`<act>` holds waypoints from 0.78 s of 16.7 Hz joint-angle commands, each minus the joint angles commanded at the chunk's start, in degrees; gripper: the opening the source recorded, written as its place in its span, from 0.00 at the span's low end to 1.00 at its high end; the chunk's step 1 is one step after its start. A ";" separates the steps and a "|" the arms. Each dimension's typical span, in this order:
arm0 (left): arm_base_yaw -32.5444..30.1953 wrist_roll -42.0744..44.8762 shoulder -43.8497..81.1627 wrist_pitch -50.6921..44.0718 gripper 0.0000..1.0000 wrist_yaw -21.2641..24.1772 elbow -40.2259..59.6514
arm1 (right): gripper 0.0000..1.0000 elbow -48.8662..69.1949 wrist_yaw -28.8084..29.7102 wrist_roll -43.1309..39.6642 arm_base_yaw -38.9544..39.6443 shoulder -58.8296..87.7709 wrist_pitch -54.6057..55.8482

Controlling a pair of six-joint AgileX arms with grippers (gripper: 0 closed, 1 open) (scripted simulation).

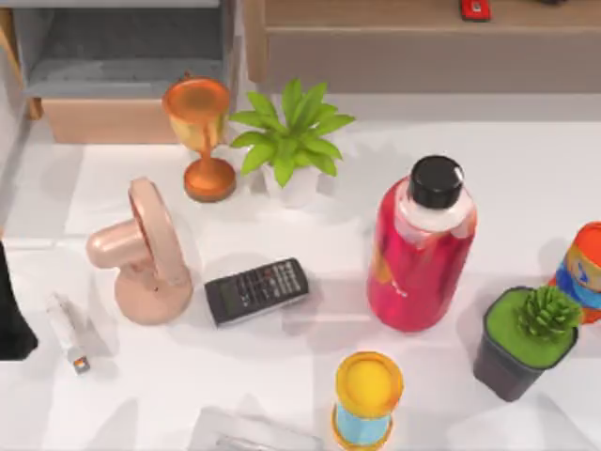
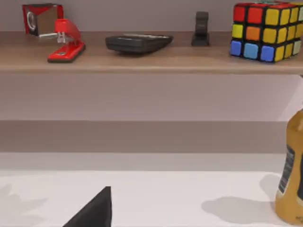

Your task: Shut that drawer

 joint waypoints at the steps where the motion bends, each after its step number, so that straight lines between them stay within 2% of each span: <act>1: 0.00 0.00 0.00 0.00 1.00 0.00 0.00 | 1.00 0.00 0.00 0.00 0.00 0.00 0.00; 3: -0.54 0.02 0.77 0.72 1.00 -0.53 0.37 | 1.00 0.00 0.00 0.00 0.00 0.00 0.00; 6: -4.01 0.12 6.45 5.34 1.00 -3.95 2.72 | 1.00 0.00 0.00 0.00 0.00 0.00 0.00; 13: -17.70 0.54 34.67 23.58 1.00 -17.44 12.01 | 1.00 0.00 0.00 0.00 0.00 0.00 0.00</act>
